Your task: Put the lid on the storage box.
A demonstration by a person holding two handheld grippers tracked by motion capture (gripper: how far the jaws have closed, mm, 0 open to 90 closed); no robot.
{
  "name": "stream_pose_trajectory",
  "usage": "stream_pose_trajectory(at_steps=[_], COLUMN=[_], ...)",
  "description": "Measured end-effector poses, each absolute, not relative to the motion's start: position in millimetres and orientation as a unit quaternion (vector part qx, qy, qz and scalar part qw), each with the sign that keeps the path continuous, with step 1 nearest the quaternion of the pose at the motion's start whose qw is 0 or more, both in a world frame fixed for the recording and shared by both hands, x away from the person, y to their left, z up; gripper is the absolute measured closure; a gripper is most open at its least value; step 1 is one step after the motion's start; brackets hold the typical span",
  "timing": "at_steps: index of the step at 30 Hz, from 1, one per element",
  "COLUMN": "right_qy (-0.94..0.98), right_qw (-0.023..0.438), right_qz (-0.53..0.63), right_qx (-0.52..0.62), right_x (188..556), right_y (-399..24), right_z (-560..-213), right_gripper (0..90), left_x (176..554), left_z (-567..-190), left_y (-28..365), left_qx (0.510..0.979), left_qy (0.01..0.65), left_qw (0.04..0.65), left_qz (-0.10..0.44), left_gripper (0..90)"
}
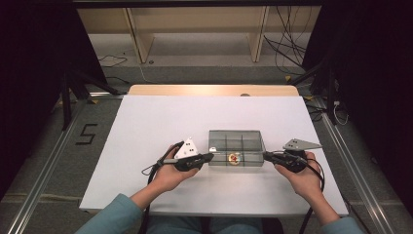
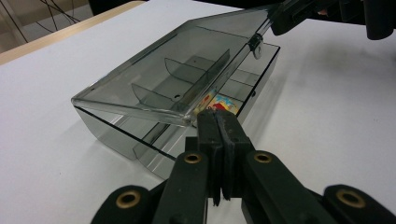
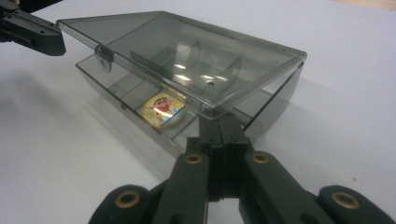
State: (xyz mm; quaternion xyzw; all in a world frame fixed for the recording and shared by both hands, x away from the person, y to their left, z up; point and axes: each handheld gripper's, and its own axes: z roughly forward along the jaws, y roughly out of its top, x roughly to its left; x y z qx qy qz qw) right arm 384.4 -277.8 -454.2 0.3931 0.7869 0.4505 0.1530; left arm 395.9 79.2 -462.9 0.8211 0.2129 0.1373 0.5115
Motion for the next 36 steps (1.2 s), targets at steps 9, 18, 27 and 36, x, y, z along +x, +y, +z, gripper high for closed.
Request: stream_pose_trajectory(at_steps=[9,18,27,36], right_qy=[0.793,0.796,0.8,0.803], right_qw=[0.152,0.151,0.151,0.15], right_qz=[0.442,0.437,0.43,0.424], right_qx=[0.39,0.391,0.39,0.391], right_x=[384.5,384.2,383.9,384.2], right_y=[-277.8,-277.4,-276.9,-277.1], right_z=[-455.8,-456.8,-457.7,-459.3], right_gripper=[90.0,90.0,90.0,90.0], left_x=[395.6,395.0,394.1,392.9], left_z=[-464.7,-465.4,-465.2,-467.4], left_y=[78.5,78.3,78.5,79.3], left_qx=[0.826,0.83,0.834,0.836], left_qy=[0.215,0.218,0.221,0.226], left_qw=[0.504,0.496,0.49,0.486], left_qz=[0.133,0.132,0.125,0.116], left_gripper=[88.8,89.4,89.4,89.5])
